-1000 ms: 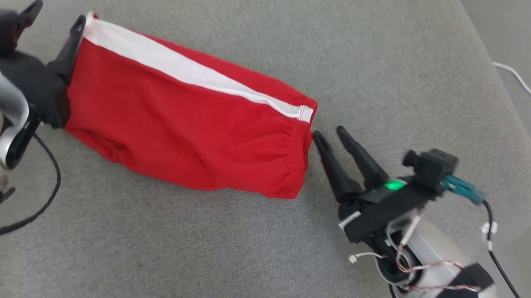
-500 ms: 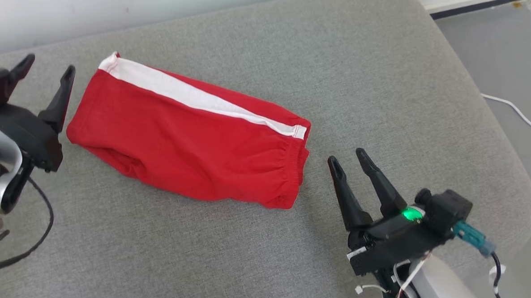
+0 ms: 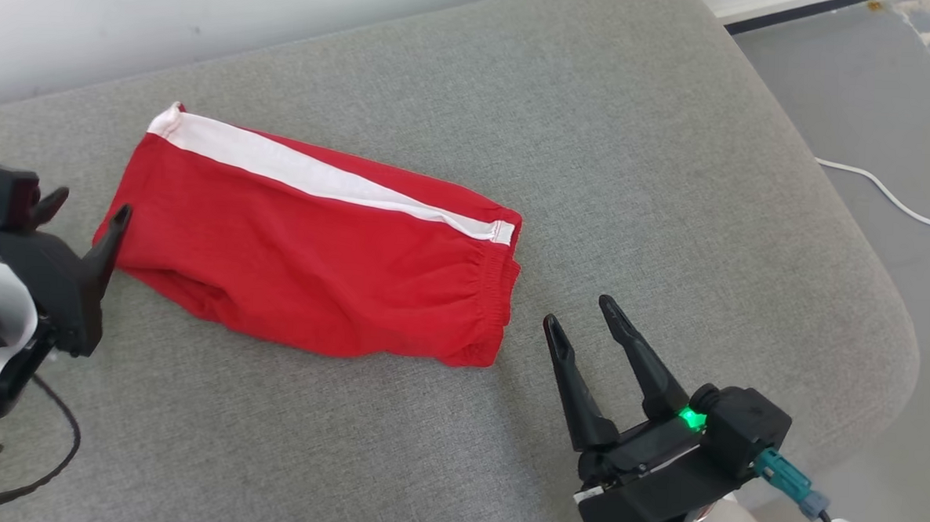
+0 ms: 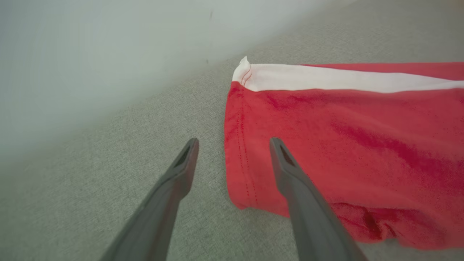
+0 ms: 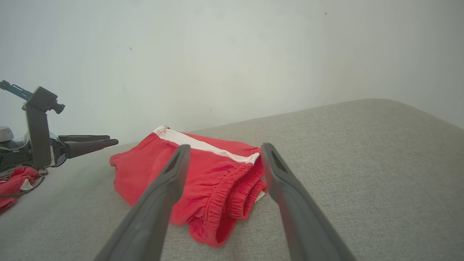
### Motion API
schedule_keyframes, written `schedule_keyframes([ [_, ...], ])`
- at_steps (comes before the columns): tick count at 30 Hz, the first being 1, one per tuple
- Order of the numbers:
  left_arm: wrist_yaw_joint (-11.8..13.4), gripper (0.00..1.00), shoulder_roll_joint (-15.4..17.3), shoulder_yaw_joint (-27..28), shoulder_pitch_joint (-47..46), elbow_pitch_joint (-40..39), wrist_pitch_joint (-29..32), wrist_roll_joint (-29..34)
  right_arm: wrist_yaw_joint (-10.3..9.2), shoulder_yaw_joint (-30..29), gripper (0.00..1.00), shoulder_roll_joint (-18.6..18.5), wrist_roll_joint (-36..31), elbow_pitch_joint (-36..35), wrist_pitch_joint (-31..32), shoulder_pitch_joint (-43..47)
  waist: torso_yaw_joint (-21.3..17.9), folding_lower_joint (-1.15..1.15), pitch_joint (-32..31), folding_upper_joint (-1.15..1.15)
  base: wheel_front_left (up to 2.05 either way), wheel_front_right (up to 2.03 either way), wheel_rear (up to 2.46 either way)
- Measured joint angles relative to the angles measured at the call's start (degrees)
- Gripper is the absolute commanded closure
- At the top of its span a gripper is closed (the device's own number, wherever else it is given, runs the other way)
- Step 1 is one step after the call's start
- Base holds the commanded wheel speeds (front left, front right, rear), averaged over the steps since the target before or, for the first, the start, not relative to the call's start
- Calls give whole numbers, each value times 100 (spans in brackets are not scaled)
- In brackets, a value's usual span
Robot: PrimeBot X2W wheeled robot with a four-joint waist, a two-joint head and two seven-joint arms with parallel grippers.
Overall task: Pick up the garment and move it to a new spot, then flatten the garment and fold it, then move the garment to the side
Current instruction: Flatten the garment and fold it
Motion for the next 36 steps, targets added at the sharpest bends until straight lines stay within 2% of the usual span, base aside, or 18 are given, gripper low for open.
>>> schedule_keyframes([
  [9,0,0,171,-214,63,-16,870,-436,-1,44,0,168,-30,48,0,18,-138,1,144,0,0,0,0],
  [14,-1,0,156,-193,63,120,1020,-619,0,65,0,210,-47,91,0,-22,-218,1,212,0,0,0,0],
  [15,-1,60,138,-196,64,135,1061,-657,0,75,0,209,-57,103,0,-35,-231,1,218,0,0,0,0],
  [16,-1,100,100,-200,67,133,1066,-705,0,78,0,204,-68,116,0,-39,-242,1,210,0,0,0,0],
  [24,5,100,1,-185,236,-152,623,-772,0,-2,0,134,-89,123,0,4,-81,1,13,0,0,0,0],
  [31,277,100,4,-132,765,-727,123,-790,0,-270,0,48,-122,152,0,198,237,1,-225,0,0,0,0],
  [36,565,100,32,-33,1279,-1292,-130,-1004,0,-416,0,18,-122,166,0,389,508,1,-390,0,0,0,0],
])
